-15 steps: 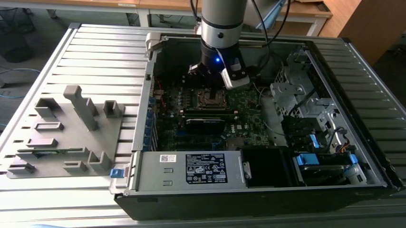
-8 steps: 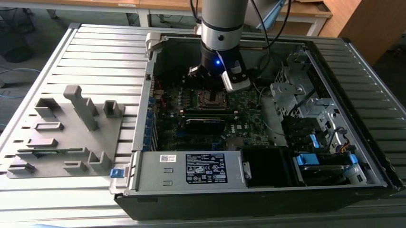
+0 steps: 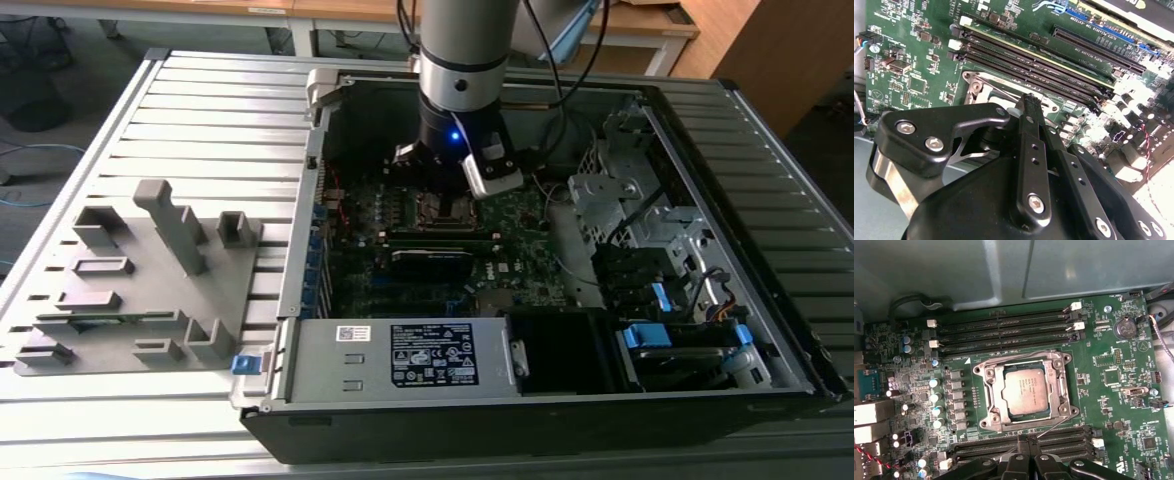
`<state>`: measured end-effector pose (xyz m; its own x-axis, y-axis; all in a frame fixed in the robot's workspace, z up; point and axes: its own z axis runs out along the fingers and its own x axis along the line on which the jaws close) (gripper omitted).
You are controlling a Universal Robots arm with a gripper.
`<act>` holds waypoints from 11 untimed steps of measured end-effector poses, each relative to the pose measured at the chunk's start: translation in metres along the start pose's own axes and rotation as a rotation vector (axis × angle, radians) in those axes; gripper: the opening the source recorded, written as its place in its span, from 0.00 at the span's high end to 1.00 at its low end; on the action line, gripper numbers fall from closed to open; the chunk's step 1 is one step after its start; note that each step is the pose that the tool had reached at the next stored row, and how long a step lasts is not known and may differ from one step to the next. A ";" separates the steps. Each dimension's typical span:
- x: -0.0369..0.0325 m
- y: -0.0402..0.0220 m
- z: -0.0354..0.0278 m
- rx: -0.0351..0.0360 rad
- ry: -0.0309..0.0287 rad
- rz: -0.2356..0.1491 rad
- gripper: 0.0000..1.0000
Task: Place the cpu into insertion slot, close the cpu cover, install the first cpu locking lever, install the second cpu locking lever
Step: 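Install the second cpu locking lever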
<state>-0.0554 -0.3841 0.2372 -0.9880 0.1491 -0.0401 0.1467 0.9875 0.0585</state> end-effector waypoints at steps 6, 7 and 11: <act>0.0009 -0.0003 0.0010 -0.0001 -0.0003 -0.001 0.89; 0.0009 -0.0003 0.0010 -0.0001 -0.0003 -0.001 0.89; 0.0017 -0.0004 0.0018 -0.0002 -0.0004 -0.001 0.89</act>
<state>-0.0571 -0.3842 0.2352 -0.9881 0.1486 -0.0405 0.1461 0.9875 0.0587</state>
